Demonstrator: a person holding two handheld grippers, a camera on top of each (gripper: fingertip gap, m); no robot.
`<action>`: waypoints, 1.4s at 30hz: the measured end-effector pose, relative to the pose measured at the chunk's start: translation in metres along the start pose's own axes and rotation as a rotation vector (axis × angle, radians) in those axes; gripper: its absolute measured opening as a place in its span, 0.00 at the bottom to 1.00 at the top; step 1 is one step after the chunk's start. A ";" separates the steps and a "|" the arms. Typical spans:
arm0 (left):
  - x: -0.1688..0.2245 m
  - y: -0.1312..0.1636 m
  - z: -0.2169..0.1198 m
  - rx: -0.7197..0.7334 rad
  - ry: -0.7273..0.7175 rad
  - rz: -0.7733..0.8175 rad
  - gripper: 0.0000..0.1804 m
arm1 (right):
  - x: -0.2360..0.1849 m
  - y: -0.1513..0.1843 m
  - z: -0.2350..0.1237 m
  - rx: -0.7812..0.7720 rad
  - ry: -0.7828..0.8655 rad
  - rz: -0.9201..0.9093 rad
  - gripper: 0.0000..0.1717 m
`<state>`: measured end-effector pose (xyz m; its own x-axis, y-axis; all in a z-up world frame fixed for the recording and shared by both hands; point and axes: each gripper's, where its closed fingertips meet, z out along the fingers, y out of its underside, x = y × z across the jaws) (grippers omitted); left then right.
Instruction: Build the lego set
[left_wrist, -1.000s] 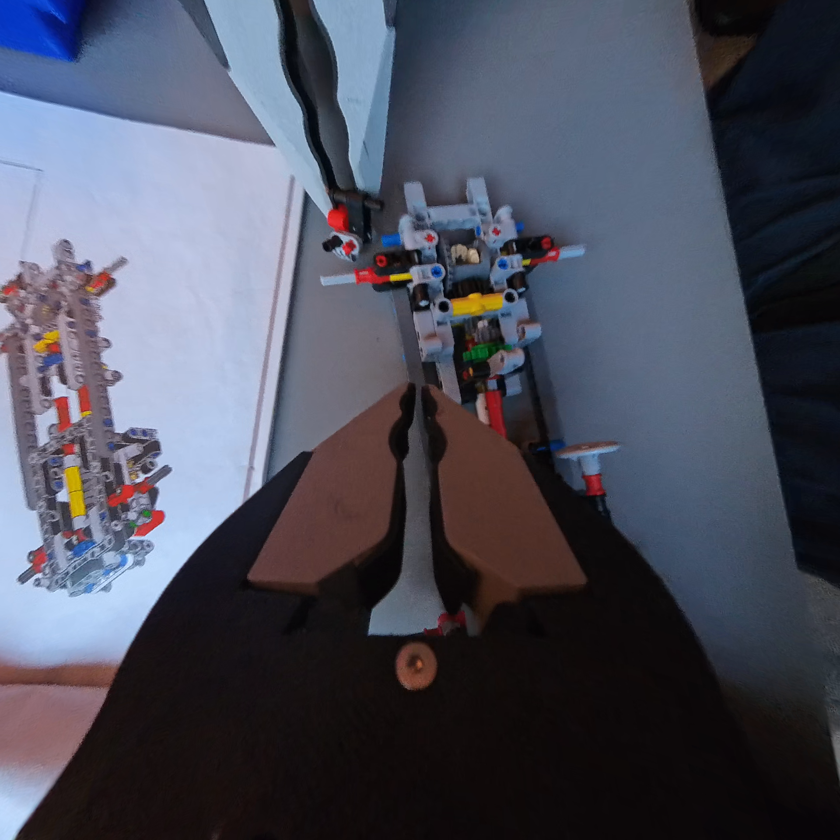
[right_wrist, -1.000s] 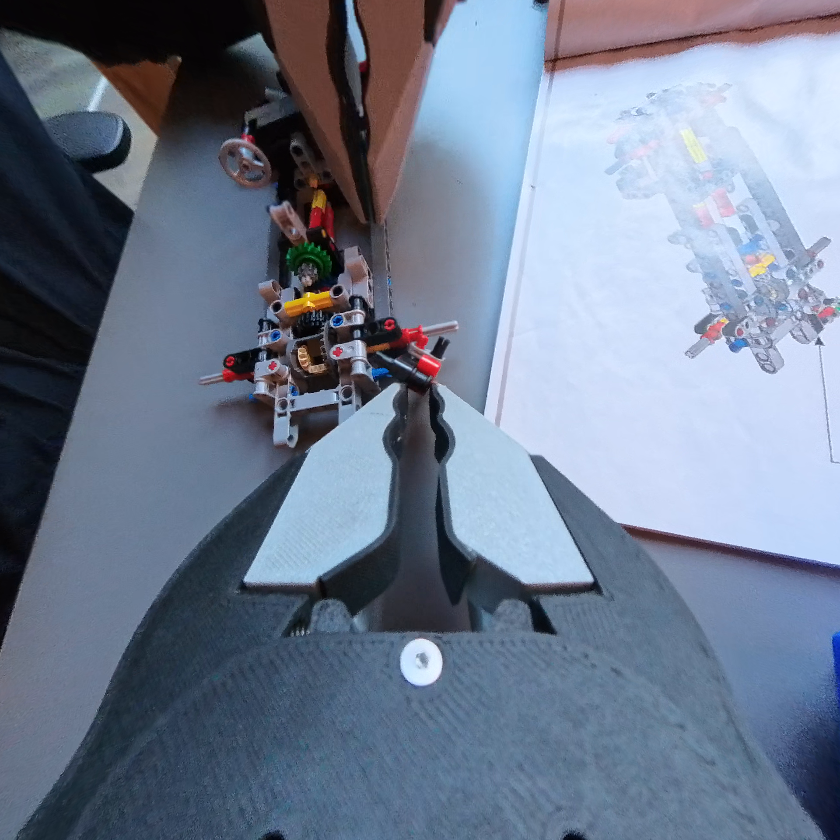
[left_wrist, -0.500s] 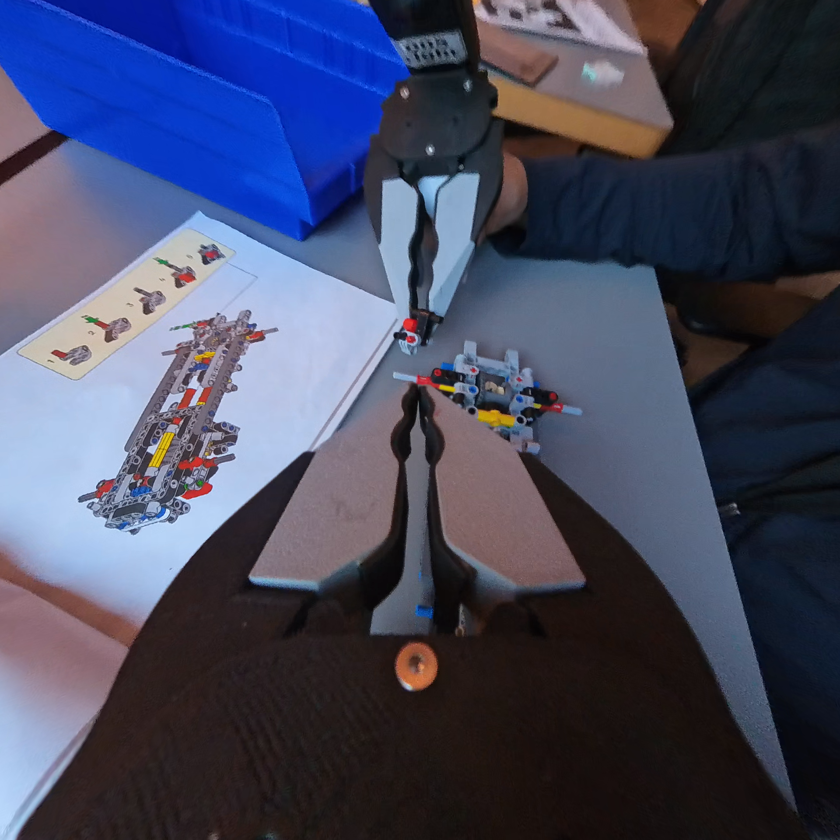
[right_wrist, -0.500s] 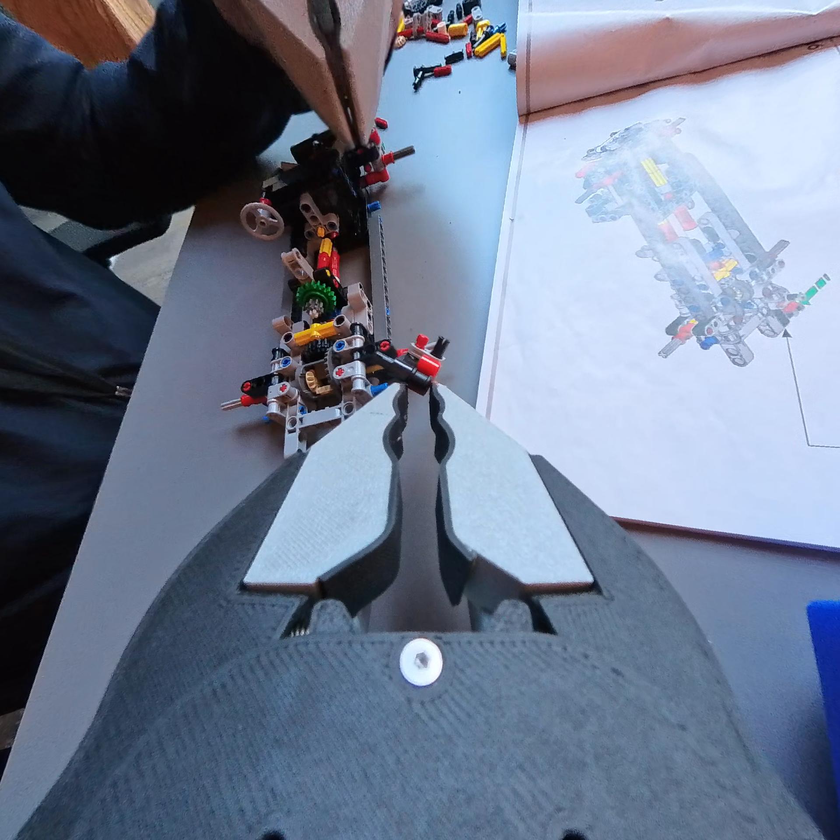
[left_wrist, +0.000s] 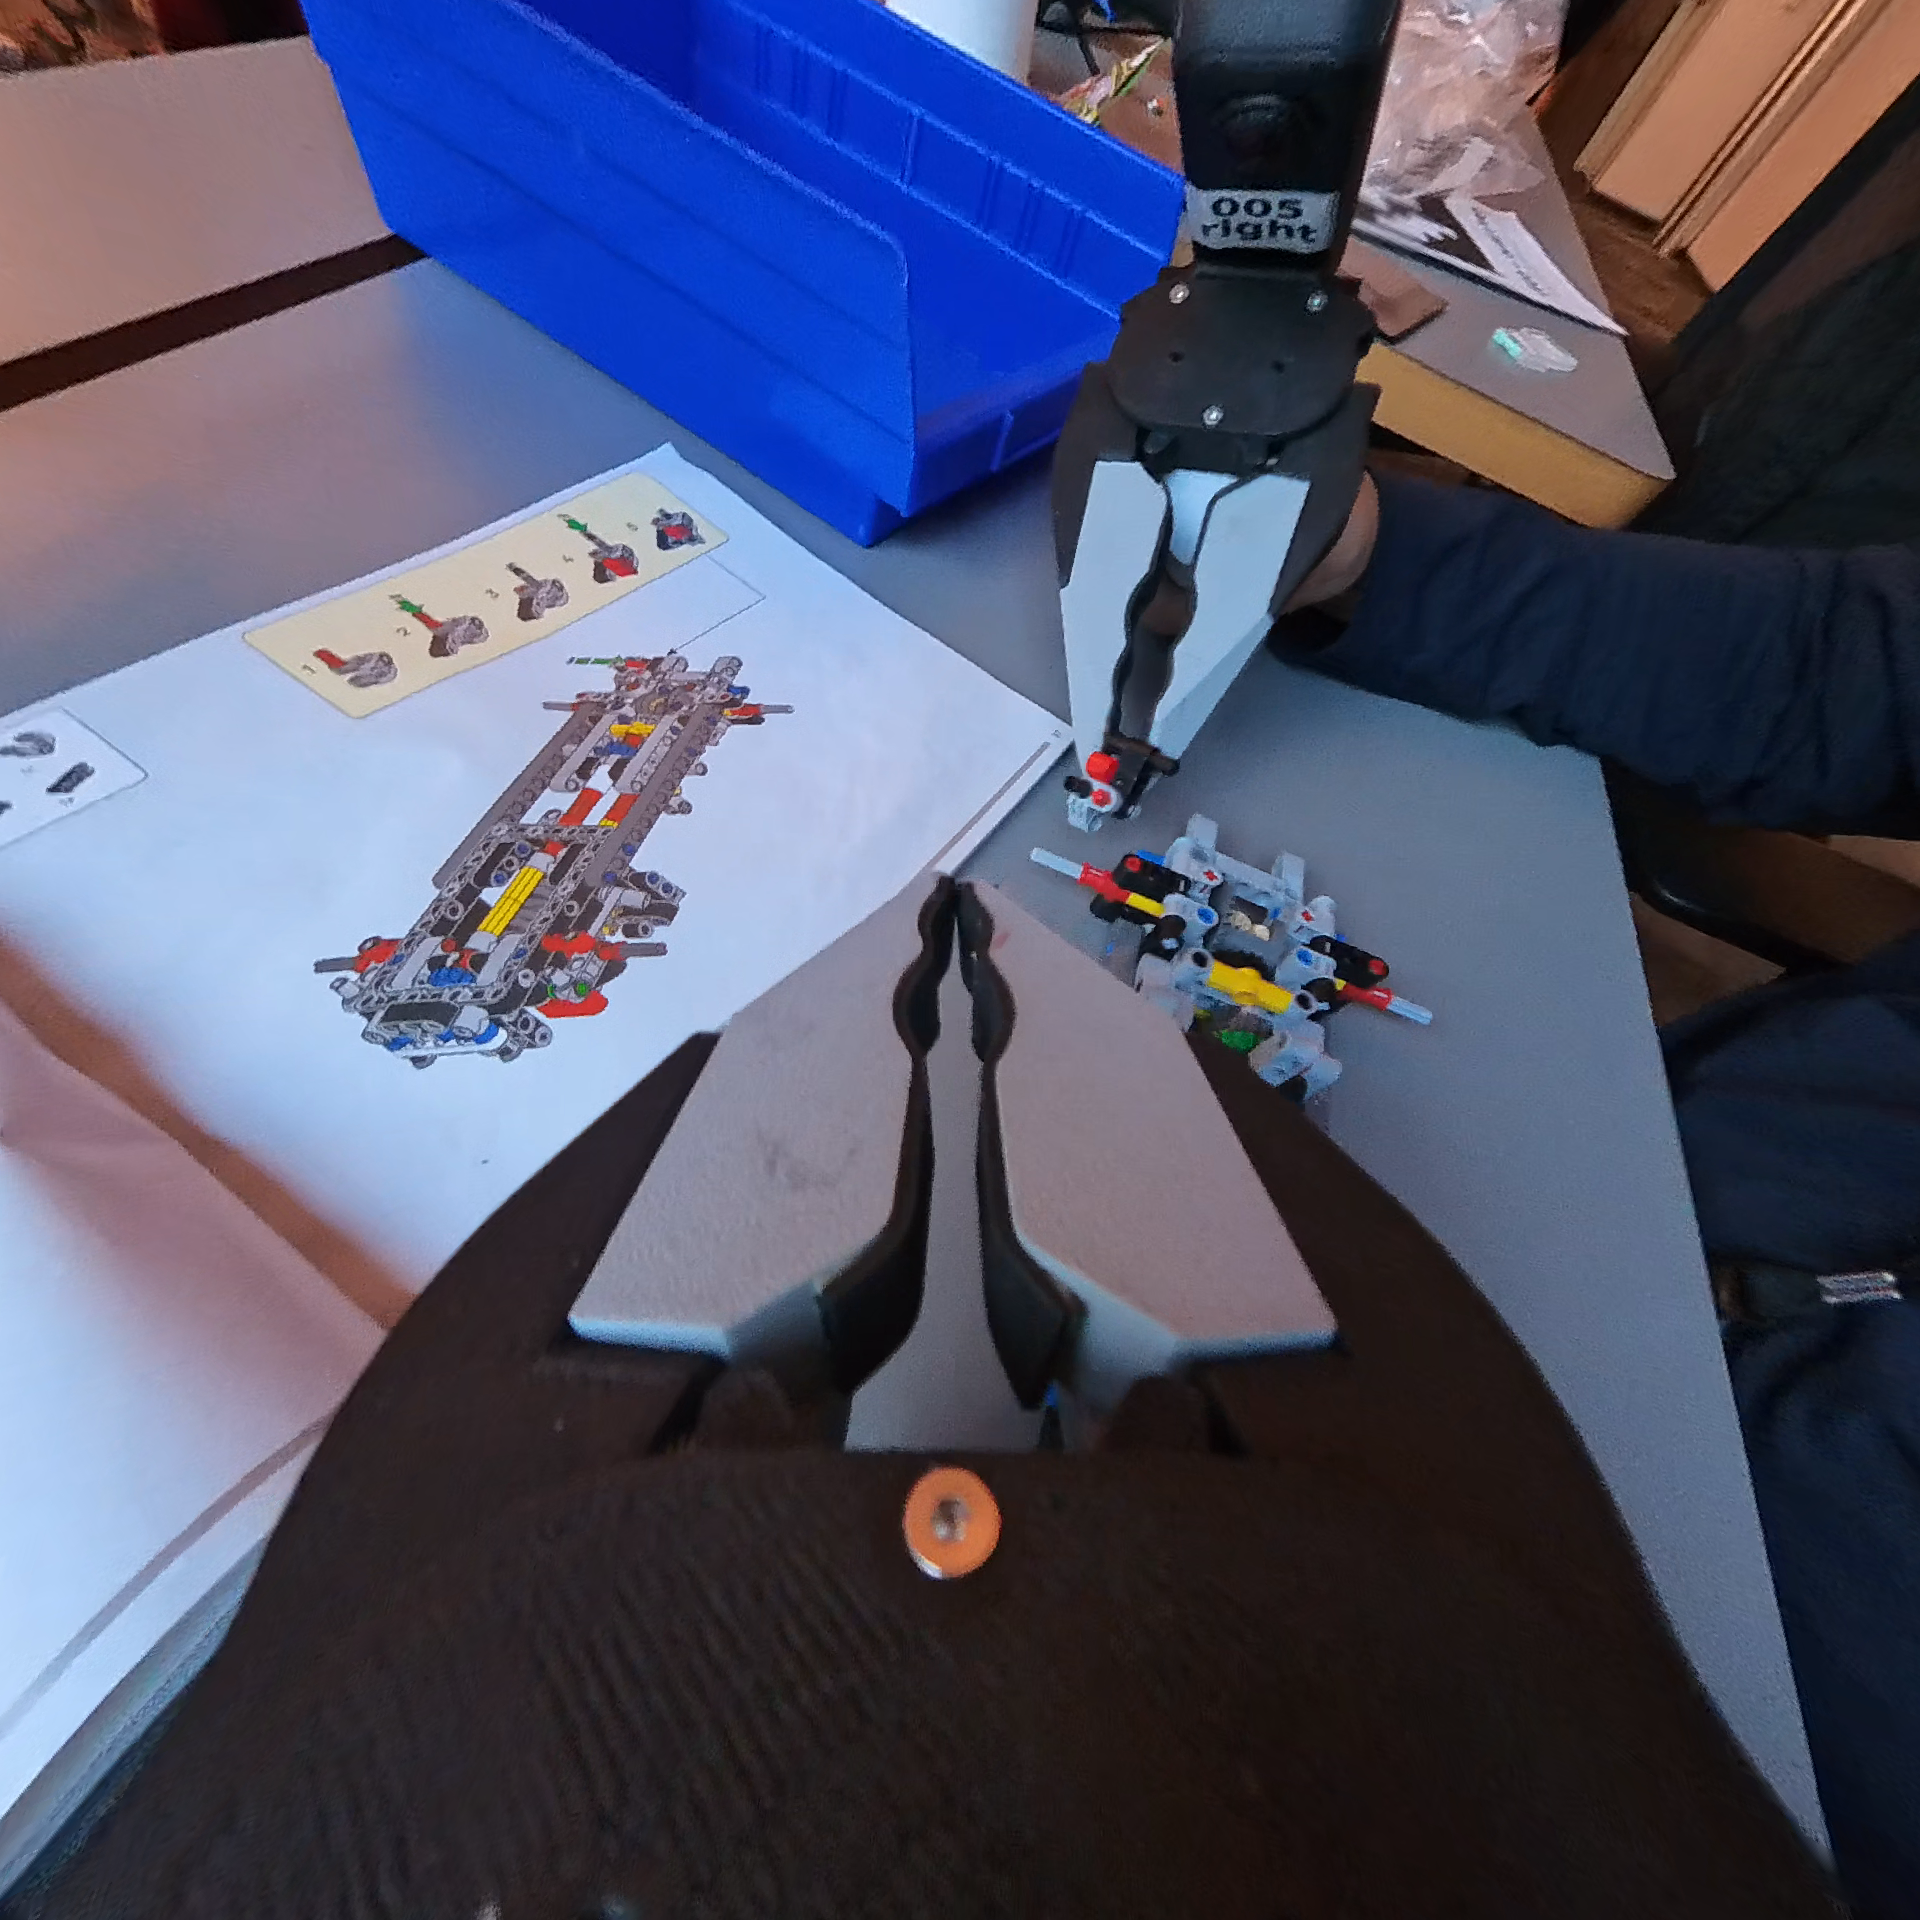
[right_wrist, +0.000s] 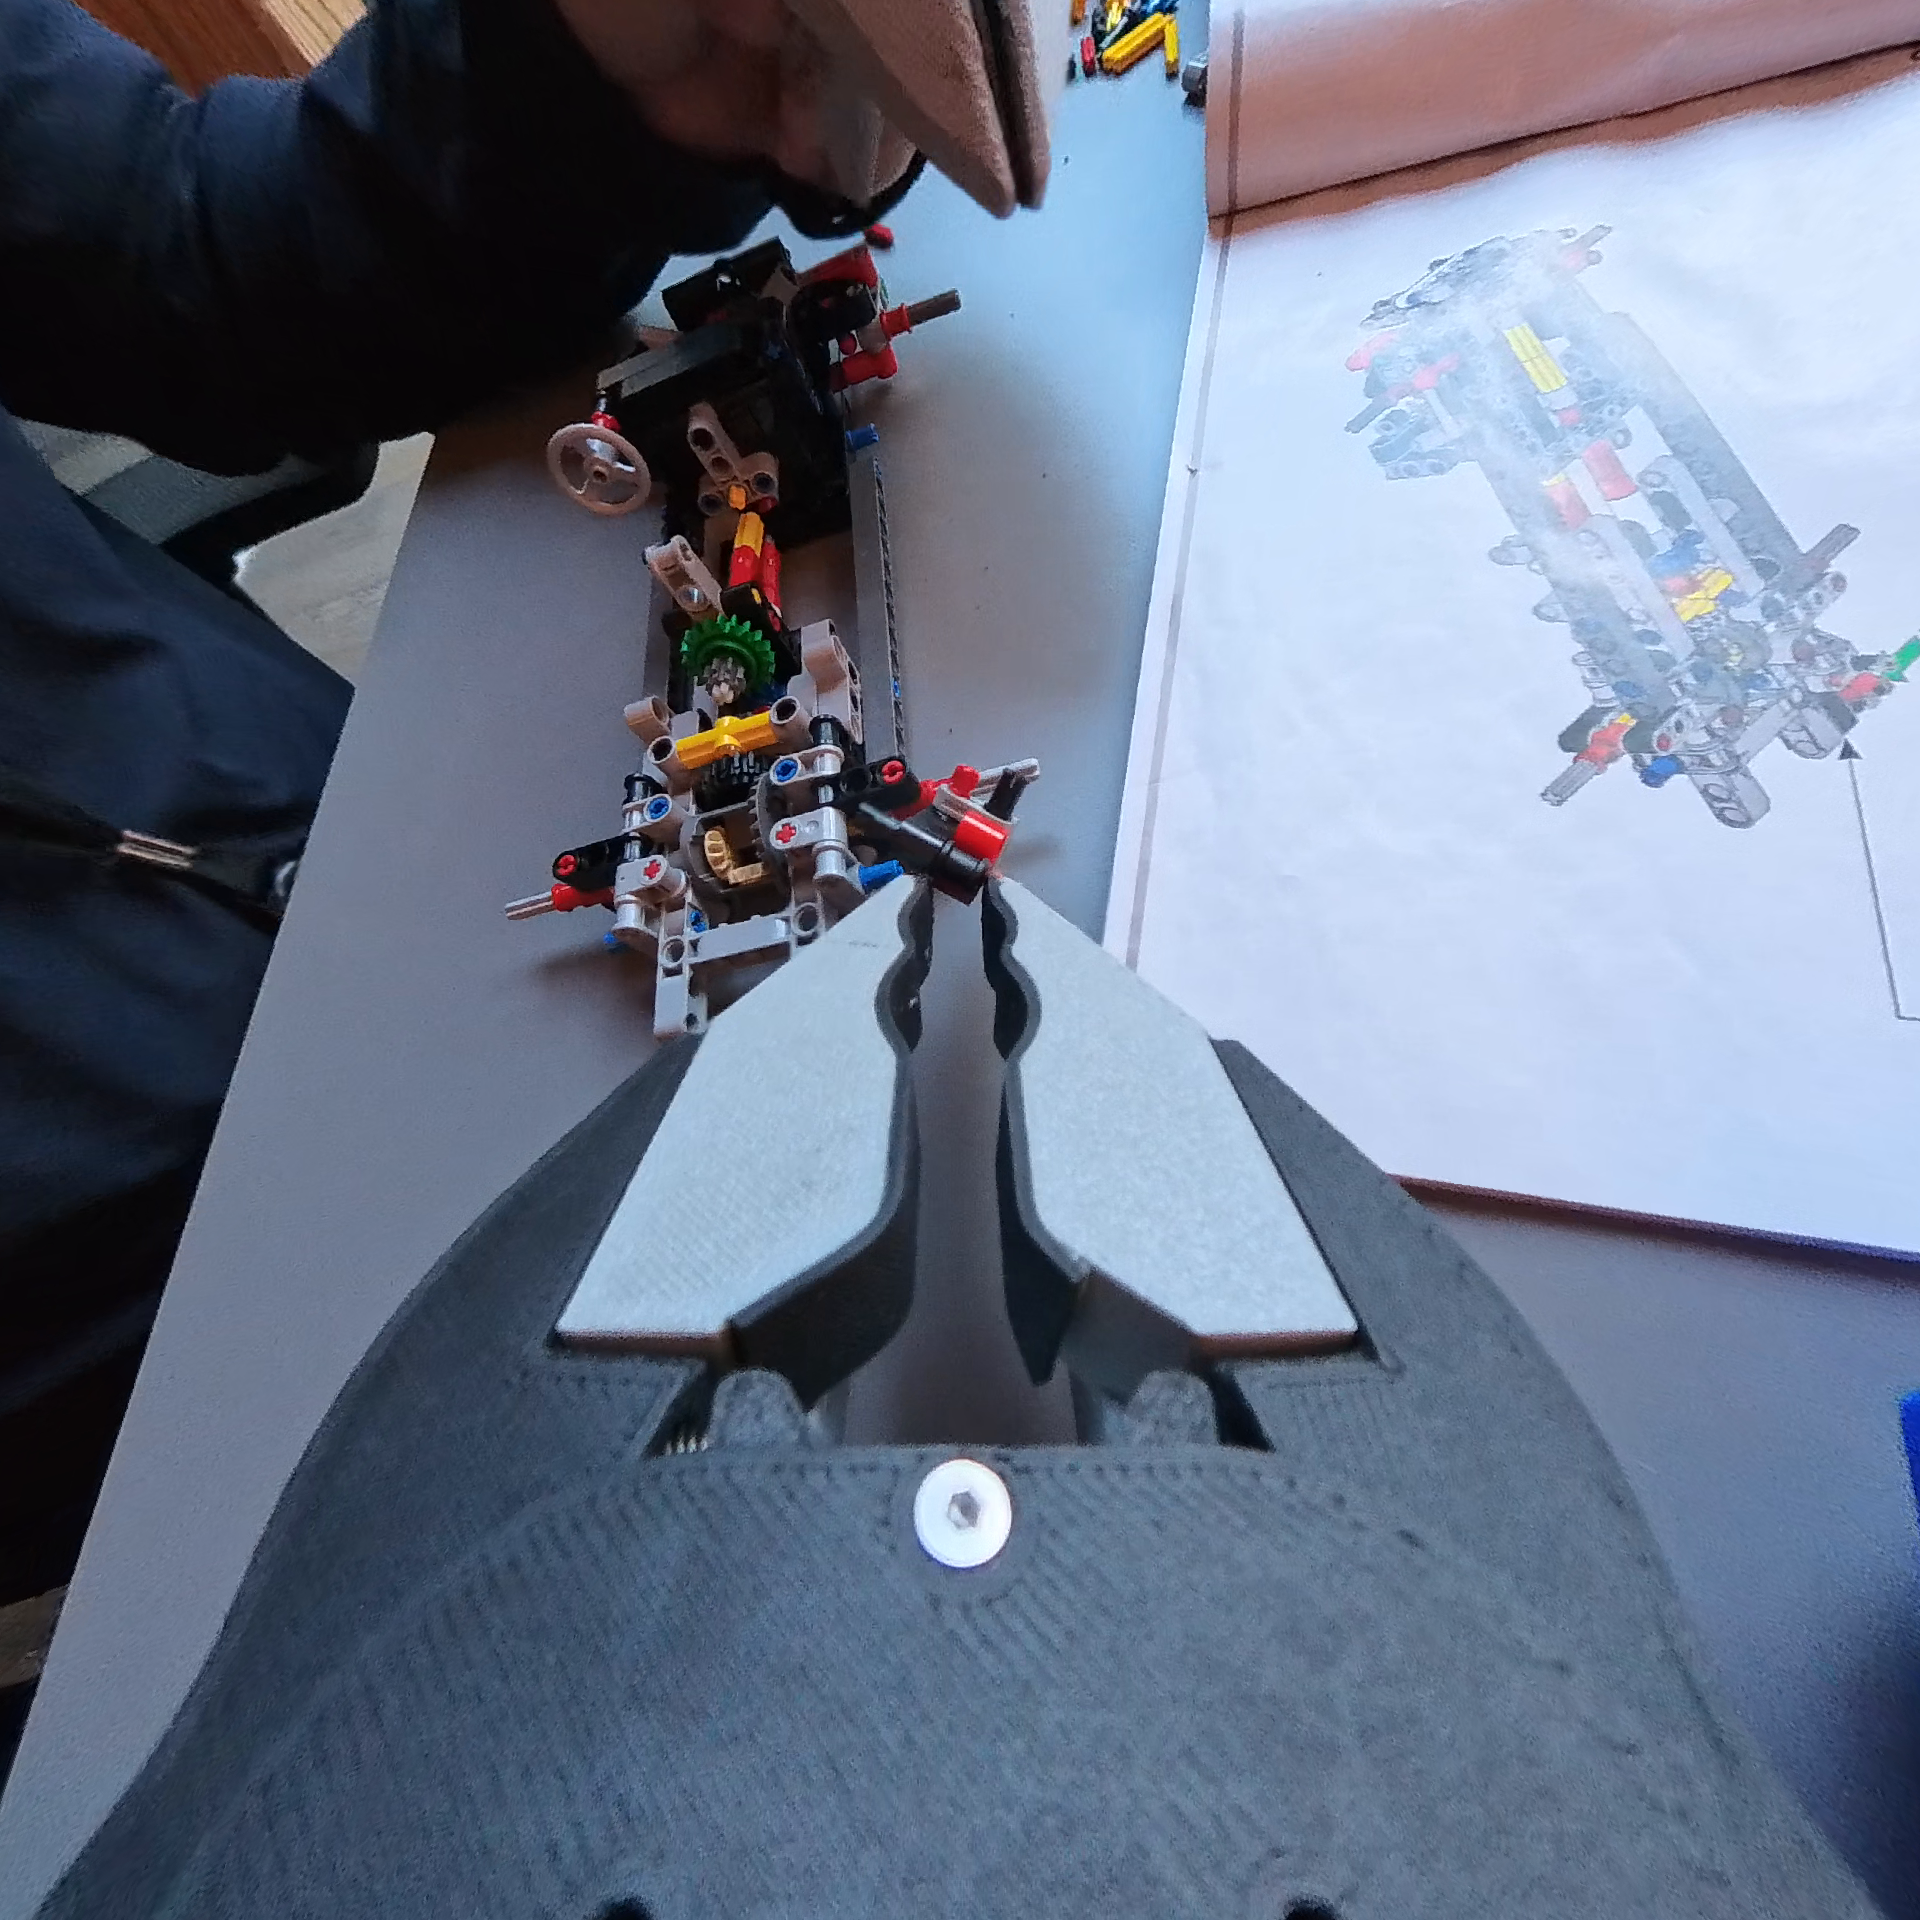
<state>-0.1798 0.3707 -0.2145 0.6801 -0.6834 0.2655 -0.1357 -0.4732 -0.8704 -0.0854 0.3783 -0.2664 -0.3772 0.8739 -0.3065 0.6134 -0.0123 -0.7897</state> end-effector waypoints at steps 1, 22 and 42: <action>-0.001 0.002 0.001 -0.010 0.000 -0.011 0.00 | -0.001 0.000 0.000 0.003 -0.008 0.003 0.03; -0.025 0.012 0.000 -0.078 -0.216 0.158 0.00 | 0.002 -0.001 0.000 0.007 0.026 -0.012 0.03; -0.041 0.033 0.006 -0.128 -0.232 0.130 0.00 | 0.008 -0.005 -0.008 0.059 0.018 0.052 0.03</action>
<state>-0.2083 0.3866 -0.2564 0.7955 -0.6047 0.0402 -0.3125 -0.4661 -0.8277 -0.0861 0.3888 -0.2604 -0.3326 0.8801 -0.3389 0.5895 -0.0865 -0.8031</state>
